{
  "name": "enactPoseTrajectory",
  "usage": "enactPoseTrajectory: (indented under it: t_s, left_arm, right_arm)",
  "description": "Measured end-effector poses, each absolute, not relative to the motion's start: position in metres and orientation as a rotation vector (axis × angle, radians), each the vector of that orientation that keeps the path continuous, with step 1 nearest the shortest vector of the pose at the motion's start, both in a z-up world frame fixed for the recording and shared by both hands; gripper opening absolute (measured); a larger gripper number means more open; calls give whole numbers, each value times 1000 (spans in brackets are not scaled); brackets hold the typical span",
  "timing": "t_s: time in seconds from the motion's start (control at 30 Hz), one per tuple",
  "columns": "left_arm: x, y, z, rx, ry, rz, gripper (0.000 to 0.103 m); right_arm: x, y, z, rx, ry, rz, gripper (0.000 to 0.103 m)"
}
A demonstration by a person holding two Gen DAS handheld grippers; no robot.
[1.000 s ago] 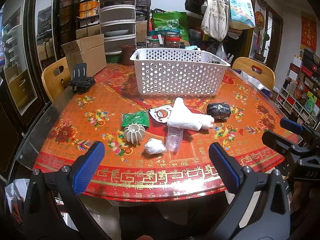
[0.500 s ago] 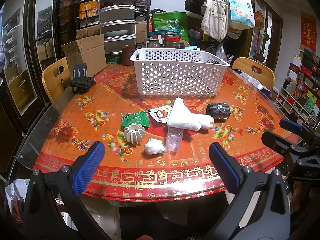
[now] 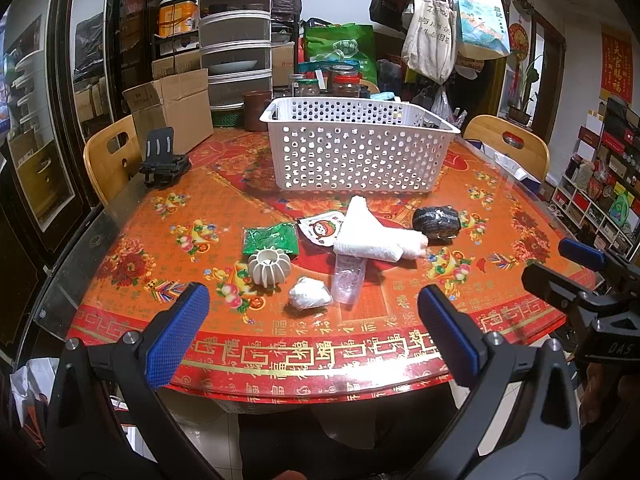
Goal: Organize soft objects
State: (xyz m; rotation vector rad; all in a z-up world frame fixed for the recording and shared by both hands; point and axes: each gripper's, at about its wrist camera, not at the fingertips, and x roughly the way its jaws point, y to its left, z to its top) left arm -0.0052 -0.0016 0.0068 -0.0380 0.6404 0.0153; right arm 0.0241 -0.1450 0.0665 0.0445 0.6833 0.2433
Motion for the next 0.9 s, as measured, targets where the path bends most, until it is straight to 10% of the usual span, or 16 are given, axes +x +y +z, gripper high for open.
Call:
enactPoseTrajectory:
  t_s: [0.9]
  left_arm:
    - [33,22,-30,-11,683,15,103]
  right_arm:
    - [67,-153,36,80,765,231,103]
